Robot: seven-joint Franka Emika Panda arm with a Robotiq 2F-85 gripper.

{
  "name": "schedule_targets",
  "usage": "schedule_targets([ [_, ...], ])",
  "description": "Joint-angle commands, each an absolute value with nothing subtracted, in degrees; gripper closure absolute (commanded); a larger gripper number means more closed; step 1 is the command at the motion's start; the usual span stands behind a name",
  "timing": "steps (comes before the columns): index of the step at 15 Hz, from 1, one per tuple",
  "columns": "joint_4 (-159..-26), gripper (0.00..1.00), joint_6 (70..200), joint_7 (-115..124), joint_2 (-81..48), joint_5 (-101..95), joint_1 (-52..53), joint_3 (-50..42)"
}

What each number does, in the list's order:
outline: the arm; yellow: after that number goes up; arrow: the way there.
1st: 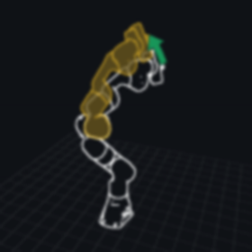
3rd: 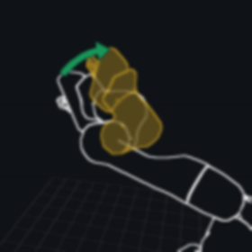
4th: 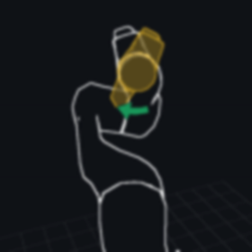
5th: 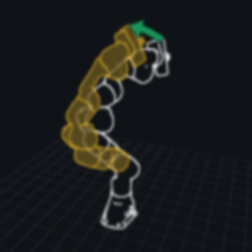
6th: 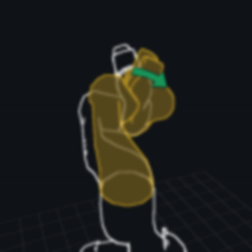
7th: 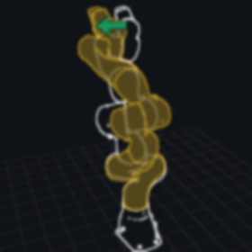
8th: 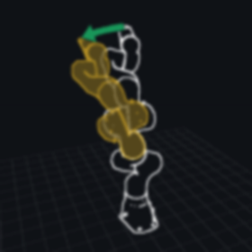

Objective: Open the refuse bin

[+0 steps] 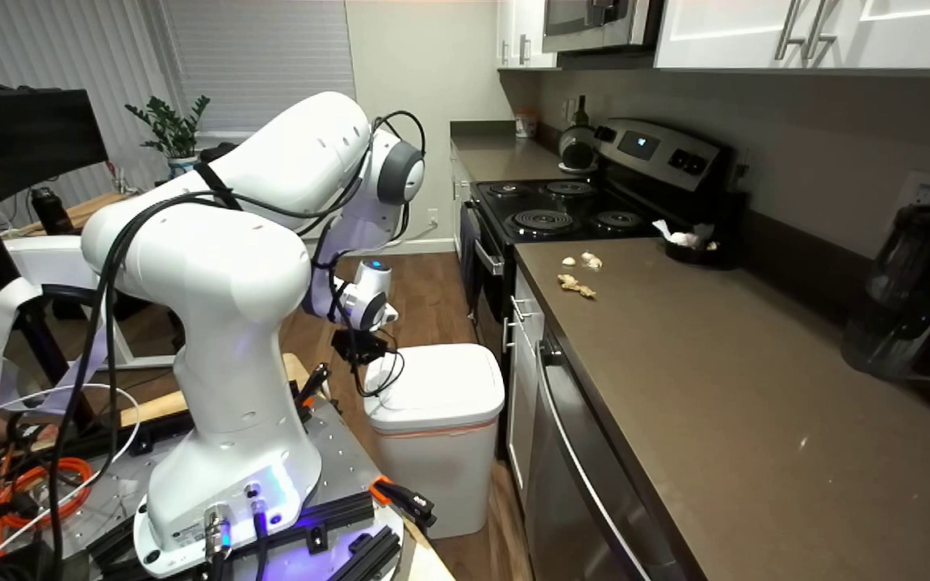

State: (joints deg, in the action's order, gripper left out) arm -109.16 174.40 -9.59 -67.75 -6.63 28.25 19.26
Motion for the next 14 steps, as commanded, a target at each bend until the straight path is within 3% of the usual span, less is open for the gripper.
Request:
schedule_targets([
  [1, -107.50, 1.00, 176.27, -9.03, -68.96, -9.01, 30.52, 17.07],
  [14, -104.01, 1.00, 172.64, -11.20, -71.52, -10.94, 28.17, 16.57],
])
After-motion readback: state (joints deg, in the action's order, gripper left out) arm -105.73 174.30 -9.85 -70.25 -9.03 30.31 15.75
